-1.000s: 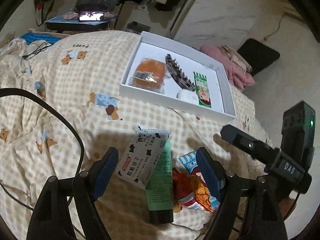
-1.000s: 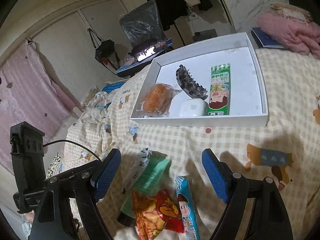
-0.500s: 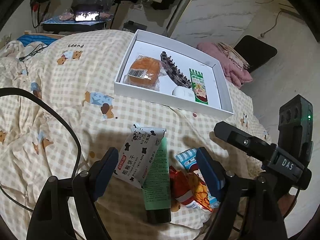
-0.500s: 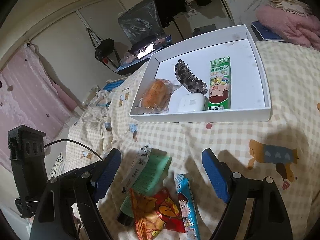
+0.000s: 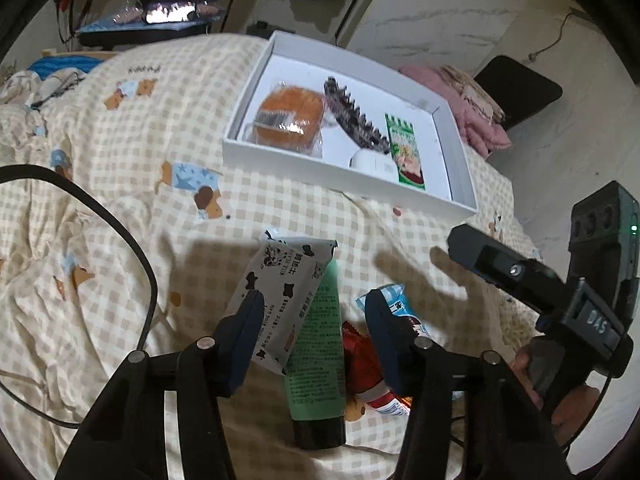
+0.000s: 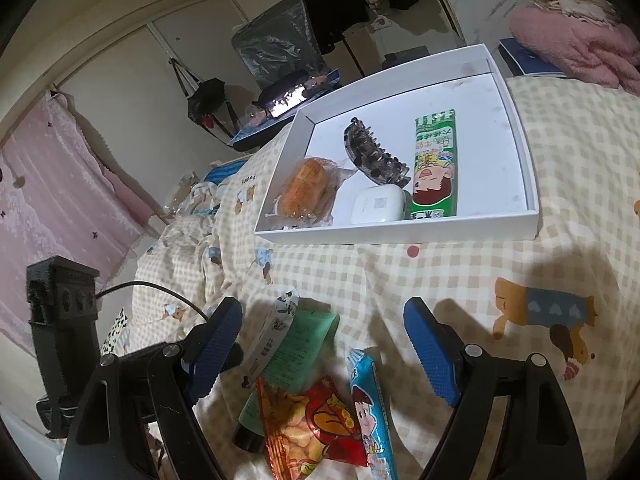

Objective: Organize objects
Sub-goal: 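Lower the left gripper onto the white cow-print biscuit packet and close, then hold the cow-print packet in the left gripper above the snacks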

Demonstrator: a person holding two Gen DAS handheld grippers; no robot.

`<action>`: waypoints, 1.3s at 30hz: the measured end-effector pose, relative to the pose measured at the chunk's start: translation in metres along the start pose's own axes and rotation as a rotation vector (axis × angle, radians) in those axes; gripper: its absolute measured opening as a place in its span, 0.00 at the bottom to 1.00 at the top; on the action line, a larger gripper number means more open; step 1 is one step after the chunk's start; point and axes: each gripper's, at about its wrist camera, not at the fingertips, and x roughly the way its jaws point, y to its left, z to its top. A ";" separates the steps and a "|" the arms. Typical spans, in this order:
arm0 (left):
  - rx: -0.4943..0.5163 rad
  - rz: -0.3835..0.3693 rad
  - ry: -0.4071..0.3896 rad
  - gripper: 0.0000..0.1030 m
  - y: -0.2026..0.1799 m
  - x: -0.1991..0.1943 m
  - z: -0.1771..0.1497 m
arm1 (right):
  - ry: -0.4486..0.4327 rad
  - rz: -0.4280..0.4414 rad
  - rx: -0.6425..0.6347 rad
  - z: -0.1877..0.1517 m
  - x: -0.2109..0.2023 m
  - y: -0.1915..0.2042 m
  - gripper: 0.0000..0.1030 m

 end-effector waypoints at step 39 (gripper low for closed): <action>-0.095 0.013 0.003 0.58 0.032 0.015 0.008 | 0.014 0.016 0.013 0.000 0.003 -0.005 0.82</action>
